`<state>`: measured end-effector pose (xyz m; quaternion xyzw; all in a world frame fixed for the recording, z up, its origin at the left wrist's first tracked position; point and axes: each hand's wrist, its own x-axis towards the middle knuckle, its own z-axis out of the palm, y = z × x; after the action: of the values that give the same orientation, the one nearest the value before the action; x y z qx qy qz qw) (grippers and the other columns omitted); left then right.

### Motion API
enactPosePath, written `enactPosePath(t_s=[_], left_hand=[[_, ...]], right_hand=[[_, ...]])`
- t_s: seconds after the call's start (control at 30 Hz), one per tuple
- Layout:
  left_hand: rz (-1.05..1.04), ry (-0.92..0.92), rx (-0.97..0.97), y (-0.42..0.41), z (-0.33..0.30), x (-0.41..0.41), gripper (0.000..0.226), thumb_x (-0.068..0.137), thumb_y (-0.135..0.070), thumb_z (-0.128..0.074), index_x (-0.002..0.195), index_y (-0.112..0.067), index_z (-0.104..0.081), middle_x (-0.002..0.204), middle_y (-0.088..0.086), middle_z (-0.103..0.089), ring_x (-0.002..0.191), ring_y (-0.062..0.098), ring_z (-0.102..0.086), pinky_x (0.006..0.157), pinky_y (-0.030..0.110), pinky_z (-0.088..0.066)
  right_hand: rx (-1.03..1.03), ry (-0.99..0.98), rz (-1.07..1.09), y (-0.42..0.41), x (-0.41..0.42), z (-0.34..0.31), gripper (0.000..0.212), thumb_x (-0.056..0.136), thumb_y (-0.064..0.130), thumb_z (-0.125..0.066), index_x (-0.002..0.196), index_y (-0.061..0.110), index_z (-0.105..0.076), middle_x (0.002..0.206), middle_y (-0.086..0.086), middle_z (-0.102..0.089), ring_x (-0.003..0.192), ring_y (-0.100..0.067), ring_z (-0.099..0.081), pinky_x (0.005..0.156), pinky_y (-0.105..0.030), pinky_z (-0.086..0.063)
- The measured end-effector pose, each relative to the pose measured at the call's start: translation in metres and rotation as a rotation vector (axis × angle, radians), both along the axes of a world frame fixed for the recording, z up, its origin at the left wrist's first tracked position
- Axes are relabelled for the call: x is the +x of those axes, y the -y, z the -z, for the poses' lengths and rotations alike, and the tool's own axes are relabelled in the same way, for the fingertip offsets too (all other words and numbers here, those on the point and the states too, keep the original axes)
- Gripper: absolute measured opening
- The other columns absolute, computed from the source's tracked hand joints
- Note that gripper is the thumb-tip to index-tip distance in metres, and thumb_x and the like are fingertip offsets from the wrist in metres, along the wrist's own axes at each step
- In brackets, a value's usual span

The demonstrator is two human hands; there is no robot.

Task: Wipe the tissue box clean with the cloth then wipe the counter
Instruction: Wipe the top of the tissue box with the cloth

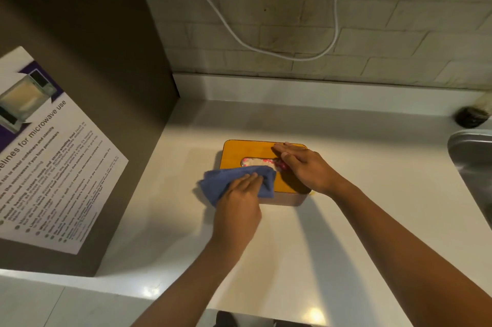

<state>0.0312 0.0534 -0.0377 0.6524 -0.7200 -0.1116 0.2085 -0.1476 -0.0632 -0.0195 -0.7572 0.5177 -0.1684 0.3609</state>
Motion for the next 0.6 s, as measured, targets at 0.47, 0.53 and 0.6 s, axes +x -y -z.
enactPosePath(t_s=[0.47, 0.53, 0.6], left_hand=[[0.176, -0.148, -0.127, 0.006, -0.022, -0.060, 0.016, 0.087, -0.015, -0.064, 0.093, -0.025, -0.075, 0.086, -0.006, -0.075, 0.080, 0.014, -0.065, 0.075, 0.032, -0.055], [0.092, -0.406, -0.036, 0.001, -0.033, -0.056, 0.026, 0.090, -0.012, -0.057, 0.103, -0.026, -0.075, 0.090, -0.009, -0.075, 0.082, 0.008, -0.065, 0.075, 0.022, -0.053], [-0.034, -0.582, -0.003, -0.001, -0.042, -0.044, 0.030, 0.091, -0.009, -0.059, 0.110, -0.027, -0.073, 0.089, -0.017, -0.070, 0.077, -0.003, -0.062, 0.065, 0.006, -0.047]], right_hand=[[0.086, 0.133, 0.073, -0.005, 0.003, -0.016, 0.039, 0.105, 0.046, -0.037, 0.130, 0.033, -0.064, 0.135, 0.011, -0.061, 0.122, -0.008, -0.054, 0.106, -0.023, -0.036], [0.160, 0.327, 0.138, -0.010, -0.005, -0.025, 0.041, 0.103, 0.049, -0.039, 0.132, 0.033, -0.062, 0.136, 0.011, -0.062, 0.120, -0.002, -0.058, 0.109, -0.028, -0.043], [0.127, 0.468, 0.141, -0.022, -0.015, -0.035, 0.040, 0.106, 0.040, -0.037, 0.135, 0.026, -0.060, 0.136, 0.010, -0.062, 0.124, -0.001, -0.057, 0.111, -0.030, -0.042]])
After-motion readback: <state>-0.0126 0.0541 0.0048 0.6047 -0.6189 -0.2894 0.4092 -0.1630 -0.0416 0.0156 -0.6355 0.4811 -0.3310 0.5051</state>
